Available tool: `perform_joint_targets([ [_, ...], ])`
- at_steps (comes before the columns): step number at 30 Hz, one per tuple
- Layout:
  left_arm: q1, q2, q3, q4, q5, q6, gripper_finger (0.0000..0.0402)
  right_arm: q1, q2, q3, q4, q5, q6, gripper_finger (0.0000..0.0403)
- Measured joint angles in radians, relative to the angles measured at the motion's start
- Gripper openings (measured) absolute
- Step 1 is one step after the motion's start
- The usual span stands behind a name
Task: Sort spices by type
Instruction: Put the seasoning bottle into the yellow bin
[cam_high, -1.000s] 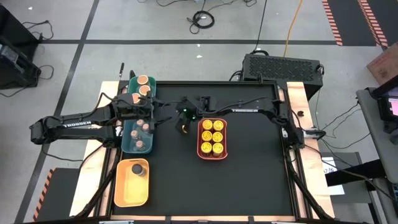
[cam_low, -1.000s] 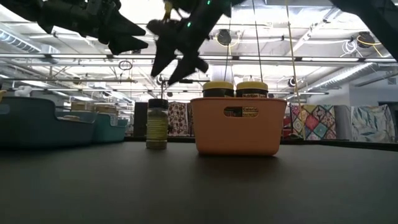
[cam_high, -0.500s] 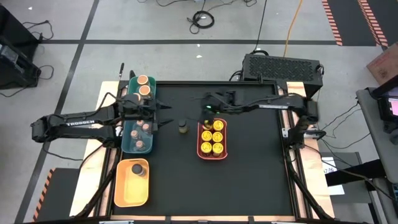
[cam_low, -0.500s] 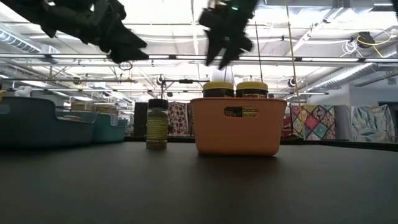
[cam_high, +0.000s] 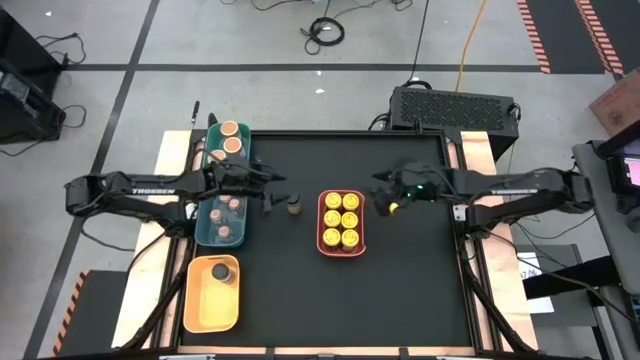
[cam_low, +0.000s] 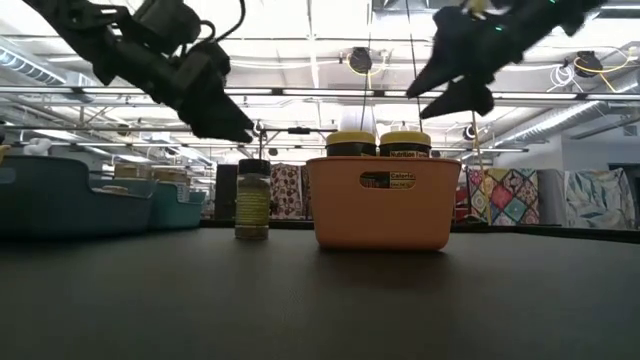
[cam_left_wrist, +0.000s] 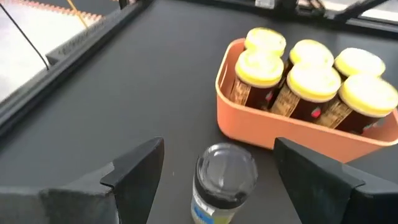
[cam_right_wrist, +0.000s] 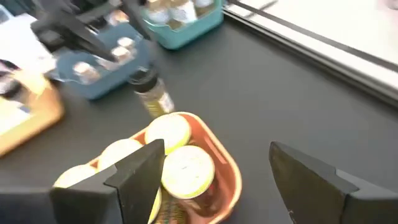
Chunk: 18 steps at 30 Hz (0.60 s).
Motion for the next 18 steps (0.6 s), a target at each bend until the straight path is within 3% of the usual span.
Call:
perform_joint_targets([
  [7, 0.000, 0.102, 0.000, 0.041, -0.003, 0.004, 0.0306, 0.000, -0.088, -0.161, 0.137, -0.030, 0.004, 0.0283],
  [18, 0.000, 0.188, 0.000, 0.119, 0.051, -0.001, 0.0306, 0.000, -0.081, -0.170, 0.132, -0.059, -0.079, 0.0283],
])
